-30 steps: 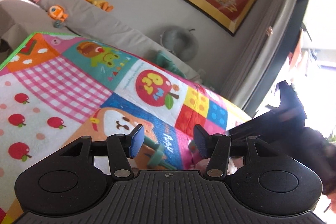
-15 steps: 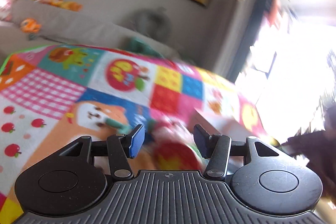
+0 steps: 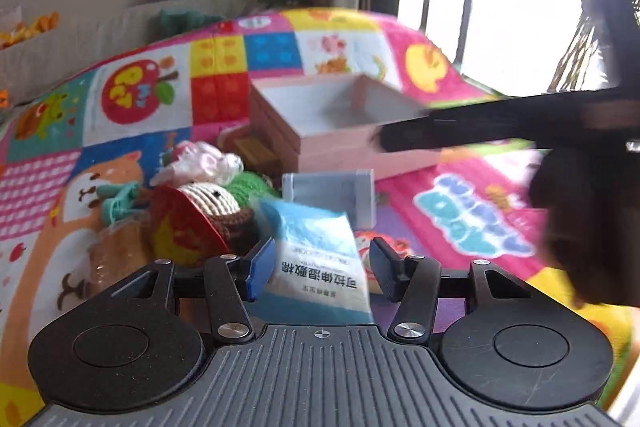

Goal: Organize objects
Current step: 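Place the blue wet-wipes pack in the pink box with left tool while right places yellow heart-shaped toy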

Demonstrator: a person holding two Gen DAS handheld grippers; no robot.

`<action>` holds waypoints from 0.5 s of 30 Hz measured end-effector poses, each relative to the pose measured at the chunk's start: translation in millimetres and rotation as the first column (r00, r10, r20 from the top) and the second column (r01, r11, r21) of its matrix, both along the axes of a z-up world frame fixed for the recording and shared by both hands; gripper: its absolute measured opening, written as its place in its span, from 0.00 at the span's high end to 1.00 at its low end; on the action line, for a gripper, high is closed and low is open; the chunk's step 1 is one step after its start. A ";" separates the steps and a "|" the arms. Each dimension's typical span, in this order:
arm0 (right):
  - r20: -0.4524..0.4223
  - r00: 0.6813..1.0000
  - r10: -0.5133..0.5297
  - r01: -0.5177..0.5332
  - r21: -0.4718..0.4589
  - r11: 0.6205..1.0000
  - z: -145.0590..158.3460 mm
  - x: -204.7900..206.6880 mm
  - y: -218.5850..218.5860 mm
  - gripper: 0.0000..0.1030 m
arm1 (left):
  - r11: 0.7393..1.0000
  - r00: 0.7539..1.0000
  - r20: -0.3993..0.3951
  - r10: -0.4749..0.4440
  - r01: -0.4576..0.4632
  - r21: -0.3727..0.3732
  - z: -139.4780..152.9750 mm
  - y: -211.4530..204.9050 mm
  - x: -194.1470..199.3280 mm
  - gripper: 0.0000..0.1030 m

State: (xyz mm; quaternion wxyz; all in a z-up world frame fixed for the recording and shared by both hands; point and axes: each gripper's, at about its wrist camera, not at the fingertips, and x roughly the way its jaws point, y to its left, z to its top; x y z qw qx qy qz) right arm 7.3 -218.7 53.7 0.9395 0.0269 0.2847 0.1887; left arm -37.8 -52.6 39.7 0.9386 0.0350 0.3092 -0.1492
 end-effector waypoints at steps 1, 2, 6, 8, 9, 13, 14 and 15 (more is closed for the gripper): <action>0.007 1.000 -0.006 0.006 -0.020 1.000 -1.3 -8.9 -7.1 0.15 | 0.999 0.999 -0.024 0.021 -0.020 0.031 -7.4 -4.4 9.4 0.41; 0.009 1.000 -0.011 0.011 -0.039 0.999 -3.0 -18.8 -17.5 0.15 | 0.999 0.999 -0.037 0.025 -0.023 0.033 -13.7 -5.7 15.8 0.37; -0.018 1.000 -0.008 0.007 -0.092 0.996 -13.1 -38.6 -39.1 0.12 | 0.999 0.994 -0.097 0.040 -0.042 -0.020 -21.1 4.1 21.7 0.38; -0.041 0.998 0.044 -0.048 -0.110 0.993 -19.8 -45.5 -37.2 0.12 | 0.998 0.991 -0.127 0.035 -0.042 -0.056 -19.7 16.0 14.3 0.40; -0.043 0.996 0.076 -0.081 -0.123 0.989 -22.2 -48.3 -31.9 0.12 | 0.997 0.990 -0.141 0.030 -0.040 -0.070 -19.1 22.8 9.1 0.41; -0.058 0.975 0.215 -0.222 -0.185 0.957 -35.8 -51.7 11.5 0.12 | 0.997 0.985 -0.172 -0.004 -0.008 -0.071 -16.7 41.0 -18.9 0.41; -0.068 0.971 0.230 -0.240 -0.205 0.949 -40.3 -49.2 21.4 0.12 | 0.998 0.985 -0.174 -0.003 -0.009 -0.065 -15.8 44.1 -24.6 0.41; -0.076 0.968 0.238 -0.249 -0.233 0.940 -44.9 -45.5 31.3 0.12 | 0.998 0.984 -0.176 0.003 -0.015 -0.066 -15.5 47.7 -28.8 0.41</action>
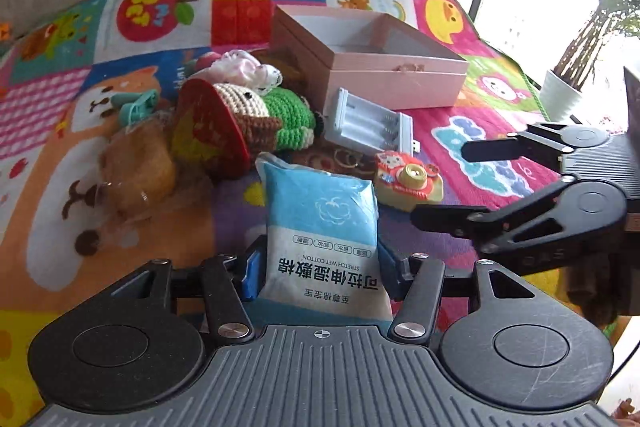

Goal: Organize objects
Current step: 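Place the blue wet-wipes pack in the pink box with left tool while right places yellow heart-shaped toy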

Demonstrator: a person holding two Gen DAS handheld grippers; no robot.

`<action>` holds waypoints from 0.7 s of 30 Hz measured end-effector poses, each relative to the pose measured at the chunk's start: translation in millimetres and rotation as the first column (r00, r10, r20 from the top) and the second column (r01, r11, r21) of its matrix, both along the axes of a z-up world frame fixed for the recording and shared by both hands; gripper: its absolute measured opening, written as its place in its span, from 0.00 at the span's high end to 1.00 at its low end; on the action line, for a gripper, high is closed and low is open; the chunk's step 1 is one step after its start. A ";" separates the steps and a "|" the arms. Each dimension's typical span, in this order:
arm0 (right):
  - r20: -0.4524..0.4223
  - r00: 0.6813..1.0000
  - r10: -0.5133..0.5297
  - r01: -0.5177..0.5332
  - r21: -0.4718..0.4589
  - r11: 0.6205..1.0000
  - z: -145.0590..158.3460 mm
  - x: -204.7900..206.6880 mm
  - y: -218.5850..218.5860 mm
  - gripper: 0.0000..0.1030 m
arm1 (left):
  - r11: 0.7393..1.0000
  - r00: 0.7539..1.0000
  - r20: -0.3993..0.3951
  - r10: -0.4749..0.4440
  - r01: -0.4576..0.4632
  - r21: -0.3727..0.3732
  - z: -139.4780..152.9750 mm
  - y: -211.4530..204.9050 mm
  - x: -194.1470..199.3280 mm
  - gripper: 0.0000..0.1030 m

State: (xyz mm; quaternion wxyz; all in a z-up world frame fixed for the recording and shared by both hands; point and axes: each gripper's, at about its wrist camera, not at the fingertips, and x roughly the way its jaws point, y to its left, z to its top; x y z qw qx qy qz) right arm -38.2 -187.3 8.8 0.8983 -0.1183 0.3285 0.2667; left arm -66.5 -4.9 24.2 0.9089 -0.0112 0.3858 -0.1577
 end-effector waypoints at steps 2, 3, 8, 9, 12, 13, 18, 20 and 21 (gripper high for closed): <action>0.004 1.000 -0.005 0.006 -0.070 0.998 -8.6 6.7 13.6 0.14 | 1.000 1.000 0.000 0.013 -0.013 -0.011 -0.6 6.5 -4.1 0.41; 0.017 1.000 -0.018 0.020 -0.108 0.994 -11.2 9.3 16.0 0.17 | 1.000 1.000 -0.003 0.022 -0.022 -0.022 -1.6 9.5 -4.3 0.40; 0.116 0.987 -0.111 0.129 -0.158 0.979 -3.3 1.4 -2.6 0.19 | 0.997 0.998 0.004 0.055 -0.055 -0.054 -7.3 12.3 -1.7 0.39; 0.098 0.990 -0.106 0.118 -0.127 0.985 -1.0 -0.5 -7.7 0.18 | 0.997 0.998 0.012 0.056 -0.055 -0.048 -7.9 10.6 -2.3 0.39; 0.016 0.996 -0.083 0.084 -0.019 0.996 3.2 0.2 -14.8 0.18 | 0.997 0.998 0.024 0.063 -0.062 -0.047 -8.5 9.6 -4.5 0.39; 0.006 0.996 -0.091 0.091 -0.011 0.996 1.7 2.8 -12.2 0.18 | 0.997 0.998 0.025 0.065 -0.064 -0.052 -8.8 10.4 -5.1 0.39; -0.043 0.980 -0.194 0.195 0.028 0.980 -12.0 30.6 -1.3 0.22 | 0.997 0.996 0.045 0.075 -0.075 -0.020 -6.0 9.7 -11.1 0.41; -0.060 0.978 -0.200 0.202 0.026 0.979 -11.0 34.4 -3.4 0.44 | 0.998 0.997 0.052 0.061 -0.061 -0.012 -2.5 9.6 -17.0 0.42; -0.052 0.979 -0.196 0.197 0.021 0.980 -8.1 31.3 -5.5 0.44 | 0.999 0.998 0.053 0.046 -0.044 -0.031 0.6 10.7 -19.3 0.43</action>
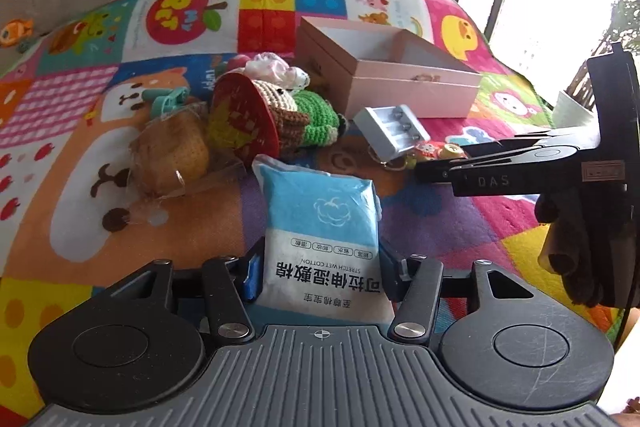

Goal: Organize objects
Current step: 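Place the blue wet-wipes pack in the pink box with left tool while right places yellow heart-shaped toy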

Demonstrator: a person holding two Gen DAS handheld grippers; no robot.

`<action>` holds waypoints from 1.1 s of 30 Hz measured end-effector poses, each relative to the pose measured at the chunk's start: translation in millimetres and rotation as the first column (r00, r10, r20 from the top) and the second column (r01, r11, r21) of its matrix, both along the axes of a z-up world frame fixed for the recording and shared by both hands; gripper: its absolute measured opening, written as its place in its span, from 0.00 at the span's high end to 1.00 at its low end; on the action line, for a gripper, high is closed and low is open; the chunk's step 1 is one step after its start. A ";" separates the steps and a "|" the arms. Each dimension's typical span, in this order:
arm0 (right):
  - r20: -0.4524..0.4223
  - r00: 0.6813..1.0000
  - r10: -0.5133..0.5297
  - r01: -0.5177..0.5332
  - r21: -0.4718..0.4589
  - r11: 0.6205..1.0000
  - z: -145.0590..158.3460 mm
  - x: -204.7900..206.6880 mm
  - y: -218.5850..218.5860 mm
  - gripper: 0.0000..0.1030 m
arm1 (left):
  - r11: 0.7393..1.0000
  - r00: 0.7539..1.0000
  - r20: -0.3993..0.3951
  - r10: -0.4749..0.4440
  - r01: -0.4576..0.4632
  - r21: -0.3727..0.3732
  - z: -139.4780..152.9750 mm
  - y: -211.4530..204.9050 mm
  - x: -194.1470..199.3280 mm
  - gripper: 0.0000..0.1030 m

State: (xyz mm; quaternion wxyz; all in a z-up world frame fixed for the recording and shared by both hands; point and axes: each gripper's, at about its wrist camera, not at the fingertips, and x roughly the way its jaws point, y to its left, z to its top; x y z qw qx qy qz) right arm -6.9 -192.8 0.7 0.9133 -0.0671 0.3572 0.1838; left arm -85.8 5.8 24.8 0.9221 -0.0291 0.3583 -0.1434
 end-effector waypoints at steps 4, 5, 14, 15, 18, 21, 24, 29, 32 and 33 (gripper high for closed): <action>0.050 0.998 0.044 -0.044 0.009 0.999 30.3 -30.5 -21.9 0.44 | 0.995 0.994 0.090 -0.065 0.072 -0.074 39.3 -7.2 8.3 0.44; 0.073 0.996 0.051 -0.052 0.016 0.998 41.7 -38.3 -28.7 0.44 | 0.994 0.988 0.133 -0.077 0.087 -0.072 55.3 -13.7 16.6 0.44; 0.280 0.956 -0.082 0.054 0.105 0.993 116.3 -54.5 -85.0 0.44 | 0.945 0.948 0.316 0.032 0.074 -0.317 117.6 -76.3 185.1 0.42; 0.285 0.953 -0.103 0.074 0.113 0.991 118.6 -51.1 -89.9 0.44 | 0.957 0.965 0.260 0.021 0.056 -0.285 106.1 -88.2 208.9 0.43; 0.279 0.947 -0.161 0.128 0.133 0.983 122.4 -37.2 -103.8 0.44 | 0.995 0.991 0.127 -0.027 0.038 -0.091 66.8 -124.5 253.9 0.46; 0.281 0.941 -0.189 0.158 0.129 0.979 121.2 -25.8 -113.4 0.44 | 0.999 0.986 0.164 -0.037 0.042 -0.031 51.3 -130.0 259.0 0.48; 0.272 0.940 -0.207 0.174 0.140 0.975 118.3 -9.6 -115.3 0.44 | 0.992 0.977 0.211 0.032 -0.005 -0.127 59.8 -103.5 246.9 0.48; 0.340 0.910 -0.235 0.168 0.216 0.962 137.3 34.1 -106.1 0.44 | 0.982 0.978 0.208 0.024 0.016 -0.188 80.3 -68.2 192.4 0.48; 0.361 0.899 -0.249 0.160 0.259 0.953 147.1 66.0 -99.7 0.35 | 0.988 0.985 0.165 -0.049 0.072 -0.134 69.3 -66.1 155.9 0.48; 0.349 0.900 -0.262 0.167 0.281 0.945 147.6 70.7 -99.7 0.28 | 0.989 0.986 0.151 -0.072 0.090 -0.117 63.7 -65.4 144.3 0.48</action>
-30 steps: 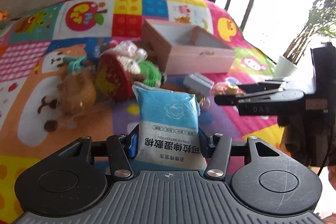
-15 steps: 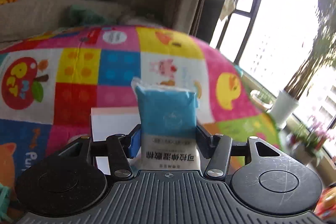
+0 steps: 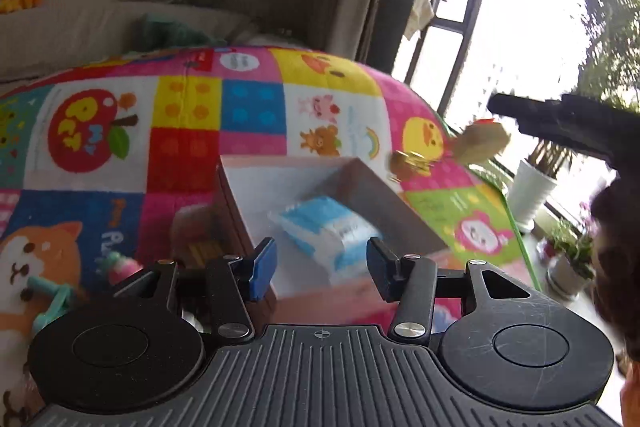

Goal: Organize objects
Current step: 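Place the blue wet-wipes pack in the pink box with left tool while right places yellow heart-shaped toy, then grasp the crocheted doll with pink lace bow using the left tool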

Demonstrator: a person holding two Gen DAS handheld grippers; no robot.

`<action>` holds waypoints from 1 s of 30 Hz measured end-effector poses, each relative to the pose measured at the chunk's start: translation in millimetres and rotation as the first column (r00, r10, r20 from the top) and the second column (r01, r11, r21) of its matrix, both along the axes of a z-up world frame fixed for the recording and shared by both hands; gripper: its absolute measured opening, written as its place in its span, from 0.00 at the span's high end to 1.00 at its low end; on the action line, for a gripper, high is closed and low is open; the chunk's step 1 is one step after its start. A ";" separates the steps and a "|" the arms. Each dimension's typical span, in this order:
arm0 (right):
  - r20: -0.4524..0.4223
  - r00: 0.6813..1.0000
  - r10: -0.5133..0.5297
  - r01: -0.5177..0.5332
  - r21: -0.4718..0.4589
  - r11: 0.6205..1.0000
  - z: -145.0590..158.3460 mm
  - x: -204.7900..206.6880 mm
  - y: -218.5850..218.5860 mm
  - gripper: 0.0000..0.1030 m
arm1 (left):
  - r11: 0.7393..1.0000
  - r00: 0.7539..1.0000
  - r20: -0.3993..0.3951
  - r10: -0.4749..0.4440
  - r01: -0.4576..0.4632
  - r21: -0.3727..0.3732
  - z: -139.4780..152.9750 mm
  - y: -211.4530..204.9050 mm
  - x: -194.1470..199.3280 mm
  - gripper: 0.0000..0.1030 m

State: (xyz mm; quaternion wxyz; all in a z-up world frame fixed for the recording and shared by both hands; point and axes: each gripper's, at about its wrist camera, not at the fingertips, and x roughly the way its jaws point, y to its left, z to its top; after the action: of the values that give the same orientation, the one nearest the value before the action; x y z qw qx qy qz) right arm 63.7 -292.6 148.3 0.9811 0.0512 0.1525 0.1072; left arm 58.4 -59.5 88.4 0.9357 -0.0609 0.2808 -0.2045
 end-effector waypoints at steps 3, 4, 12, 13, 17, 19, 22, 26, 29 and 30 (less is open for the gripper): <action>-0.014 1.000 0.023 -0.023 0.032 0.999 -8.2 -6.1 -3.1 0.19 | 0.998 0.997 -0.049 -0.056 0.057 0.019 -23.8 -0.5 -28.0 0.48; -0.022 1.000 0.013 -0.012 0.029 1.000 -14.8 -11.4 -4.6 0.15 | 0.997 0.994 -0.074 -0.074 0.076 0.019 -33.0 -2.4 -33.7 0.48; -0.253 0.967 0.005 -0.016 -0.043 0.999 -100.8 -58.3 -4.1 0.14 | 0.989 0.994 -0.052 -0.096 0.101 0.112 -57.5 -10.3 -88.4 0.48; -0.271 0.963 0.002 -0.014 -0.039 0.999 -108.6 -60.6 -2.9 0.14 | 0.989 0.995 -0.040 -0.092 0.096 0.112 -56.3 -6.1 -95.5 0.48; -0.314 0.949 -0.009 0.006 -0.009 1.000 -135.9 -73.6 3.0 0.14 | 0.988 0.995 0.097 -0.005 -0.011 0.157 -39.6 25.5 -120.9 0.48; -0.328 0.945 -0.001 0.006 0.017 1.000 -144.2 -76.8 5.6 0.14 | 0.981 0.990 0.136 0.041 -0.066 0.185 -31.5 45.5 -119.9 0.48; -0.344 0.939 0.003 0.005 0.022 1.000 -150.0 -78.1 11.8 0.12 | 0.973 0.981 0.131 0.141 -0.162 0.165 -20.3 75.6 -100.7 0.48; -0.320 0.947 -0.015 0.022 0.016 1.000 -147.4 -82.0 12.0 0.06 | 0.960 0.961 -0.011 0.275 -0.275 -0.056 -19.0 118.9 -48.6 0.48; -0.319 0.948 -0.025 0.039 0.036 0.999 -147.7 -83.7 8.1 0.05 | 0.938 0.950 -0.152 0.273 -0.298 -0.178 -33.8 135.0 -15.6 0.48; -0.319 0.947 -0.027 0.043 0.044 0.998 -147.9 -83.8 6.7 0.05 | 0.940 0.950 -0.194 0.246 -0.283 -0.191 -39.7 133.7 -9.5 0.48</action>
State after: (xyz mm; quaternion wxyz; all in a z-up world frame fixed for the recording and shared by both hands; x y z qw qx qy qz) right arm -20.1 -285.9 0.4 0.9439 0.0950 0.3050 0.0838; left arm 49.0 74.2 48.7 0.9156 -0.2166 0.3237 -0.1000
